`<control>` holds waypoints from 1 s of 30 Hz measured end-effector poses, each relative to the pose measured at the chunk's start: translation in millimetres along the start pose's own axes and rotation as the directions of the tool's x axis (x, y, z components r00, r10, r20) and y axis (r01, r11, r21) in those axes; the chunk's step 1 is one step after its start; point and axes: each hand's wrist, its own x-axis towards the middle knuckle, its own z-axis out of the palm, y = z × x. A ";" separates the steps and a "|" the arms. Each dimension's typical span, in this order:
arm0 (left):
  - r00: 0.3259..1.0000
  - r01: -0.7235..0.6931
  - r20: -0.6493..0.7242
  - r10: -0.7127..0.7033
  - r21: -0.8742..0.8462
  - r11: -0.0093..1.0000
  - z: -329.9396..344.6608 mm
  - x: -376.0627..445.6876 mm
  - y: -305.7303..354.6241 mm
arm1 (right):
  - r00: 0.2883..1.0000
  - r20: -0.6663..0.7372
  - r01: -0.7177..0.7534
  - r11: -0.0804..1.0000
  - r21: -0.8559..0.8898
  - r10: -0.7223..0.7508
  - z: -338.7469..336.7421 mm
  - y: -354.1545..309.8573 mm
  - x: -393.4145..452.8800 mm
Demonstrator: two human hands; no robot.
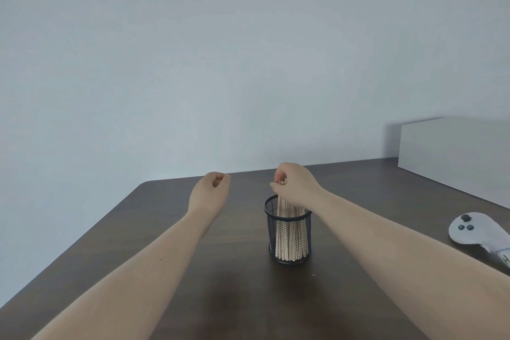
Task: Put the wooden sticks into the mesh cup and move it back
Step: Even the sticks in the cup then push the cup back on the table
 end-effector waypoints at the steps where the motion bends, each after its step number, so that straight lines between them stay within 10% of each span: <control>1: 1.000 0.005 0.002 -0.005 0.000 1.000 0.7 0.1 -1.5 | 1.000 0.013 0.010 1.000 -0.015 -0.010 0.3 0.4 0.1; 18: 1.000 0.002 -0.003 -0.002 0.086 0.996 9.4 2.8 -11.5 | 0.989 0.087 0.128 0.982 -0.136 -0.117 3.5 3.6 0.9; 30: 1.000 -0.009 0.000 0.009 0.076 0.997 3.1 -4.8 -4.0 | 0.987 -0.068 -0.105 0.899 0.424 0.147 -35.6 20.1 -10.3</control>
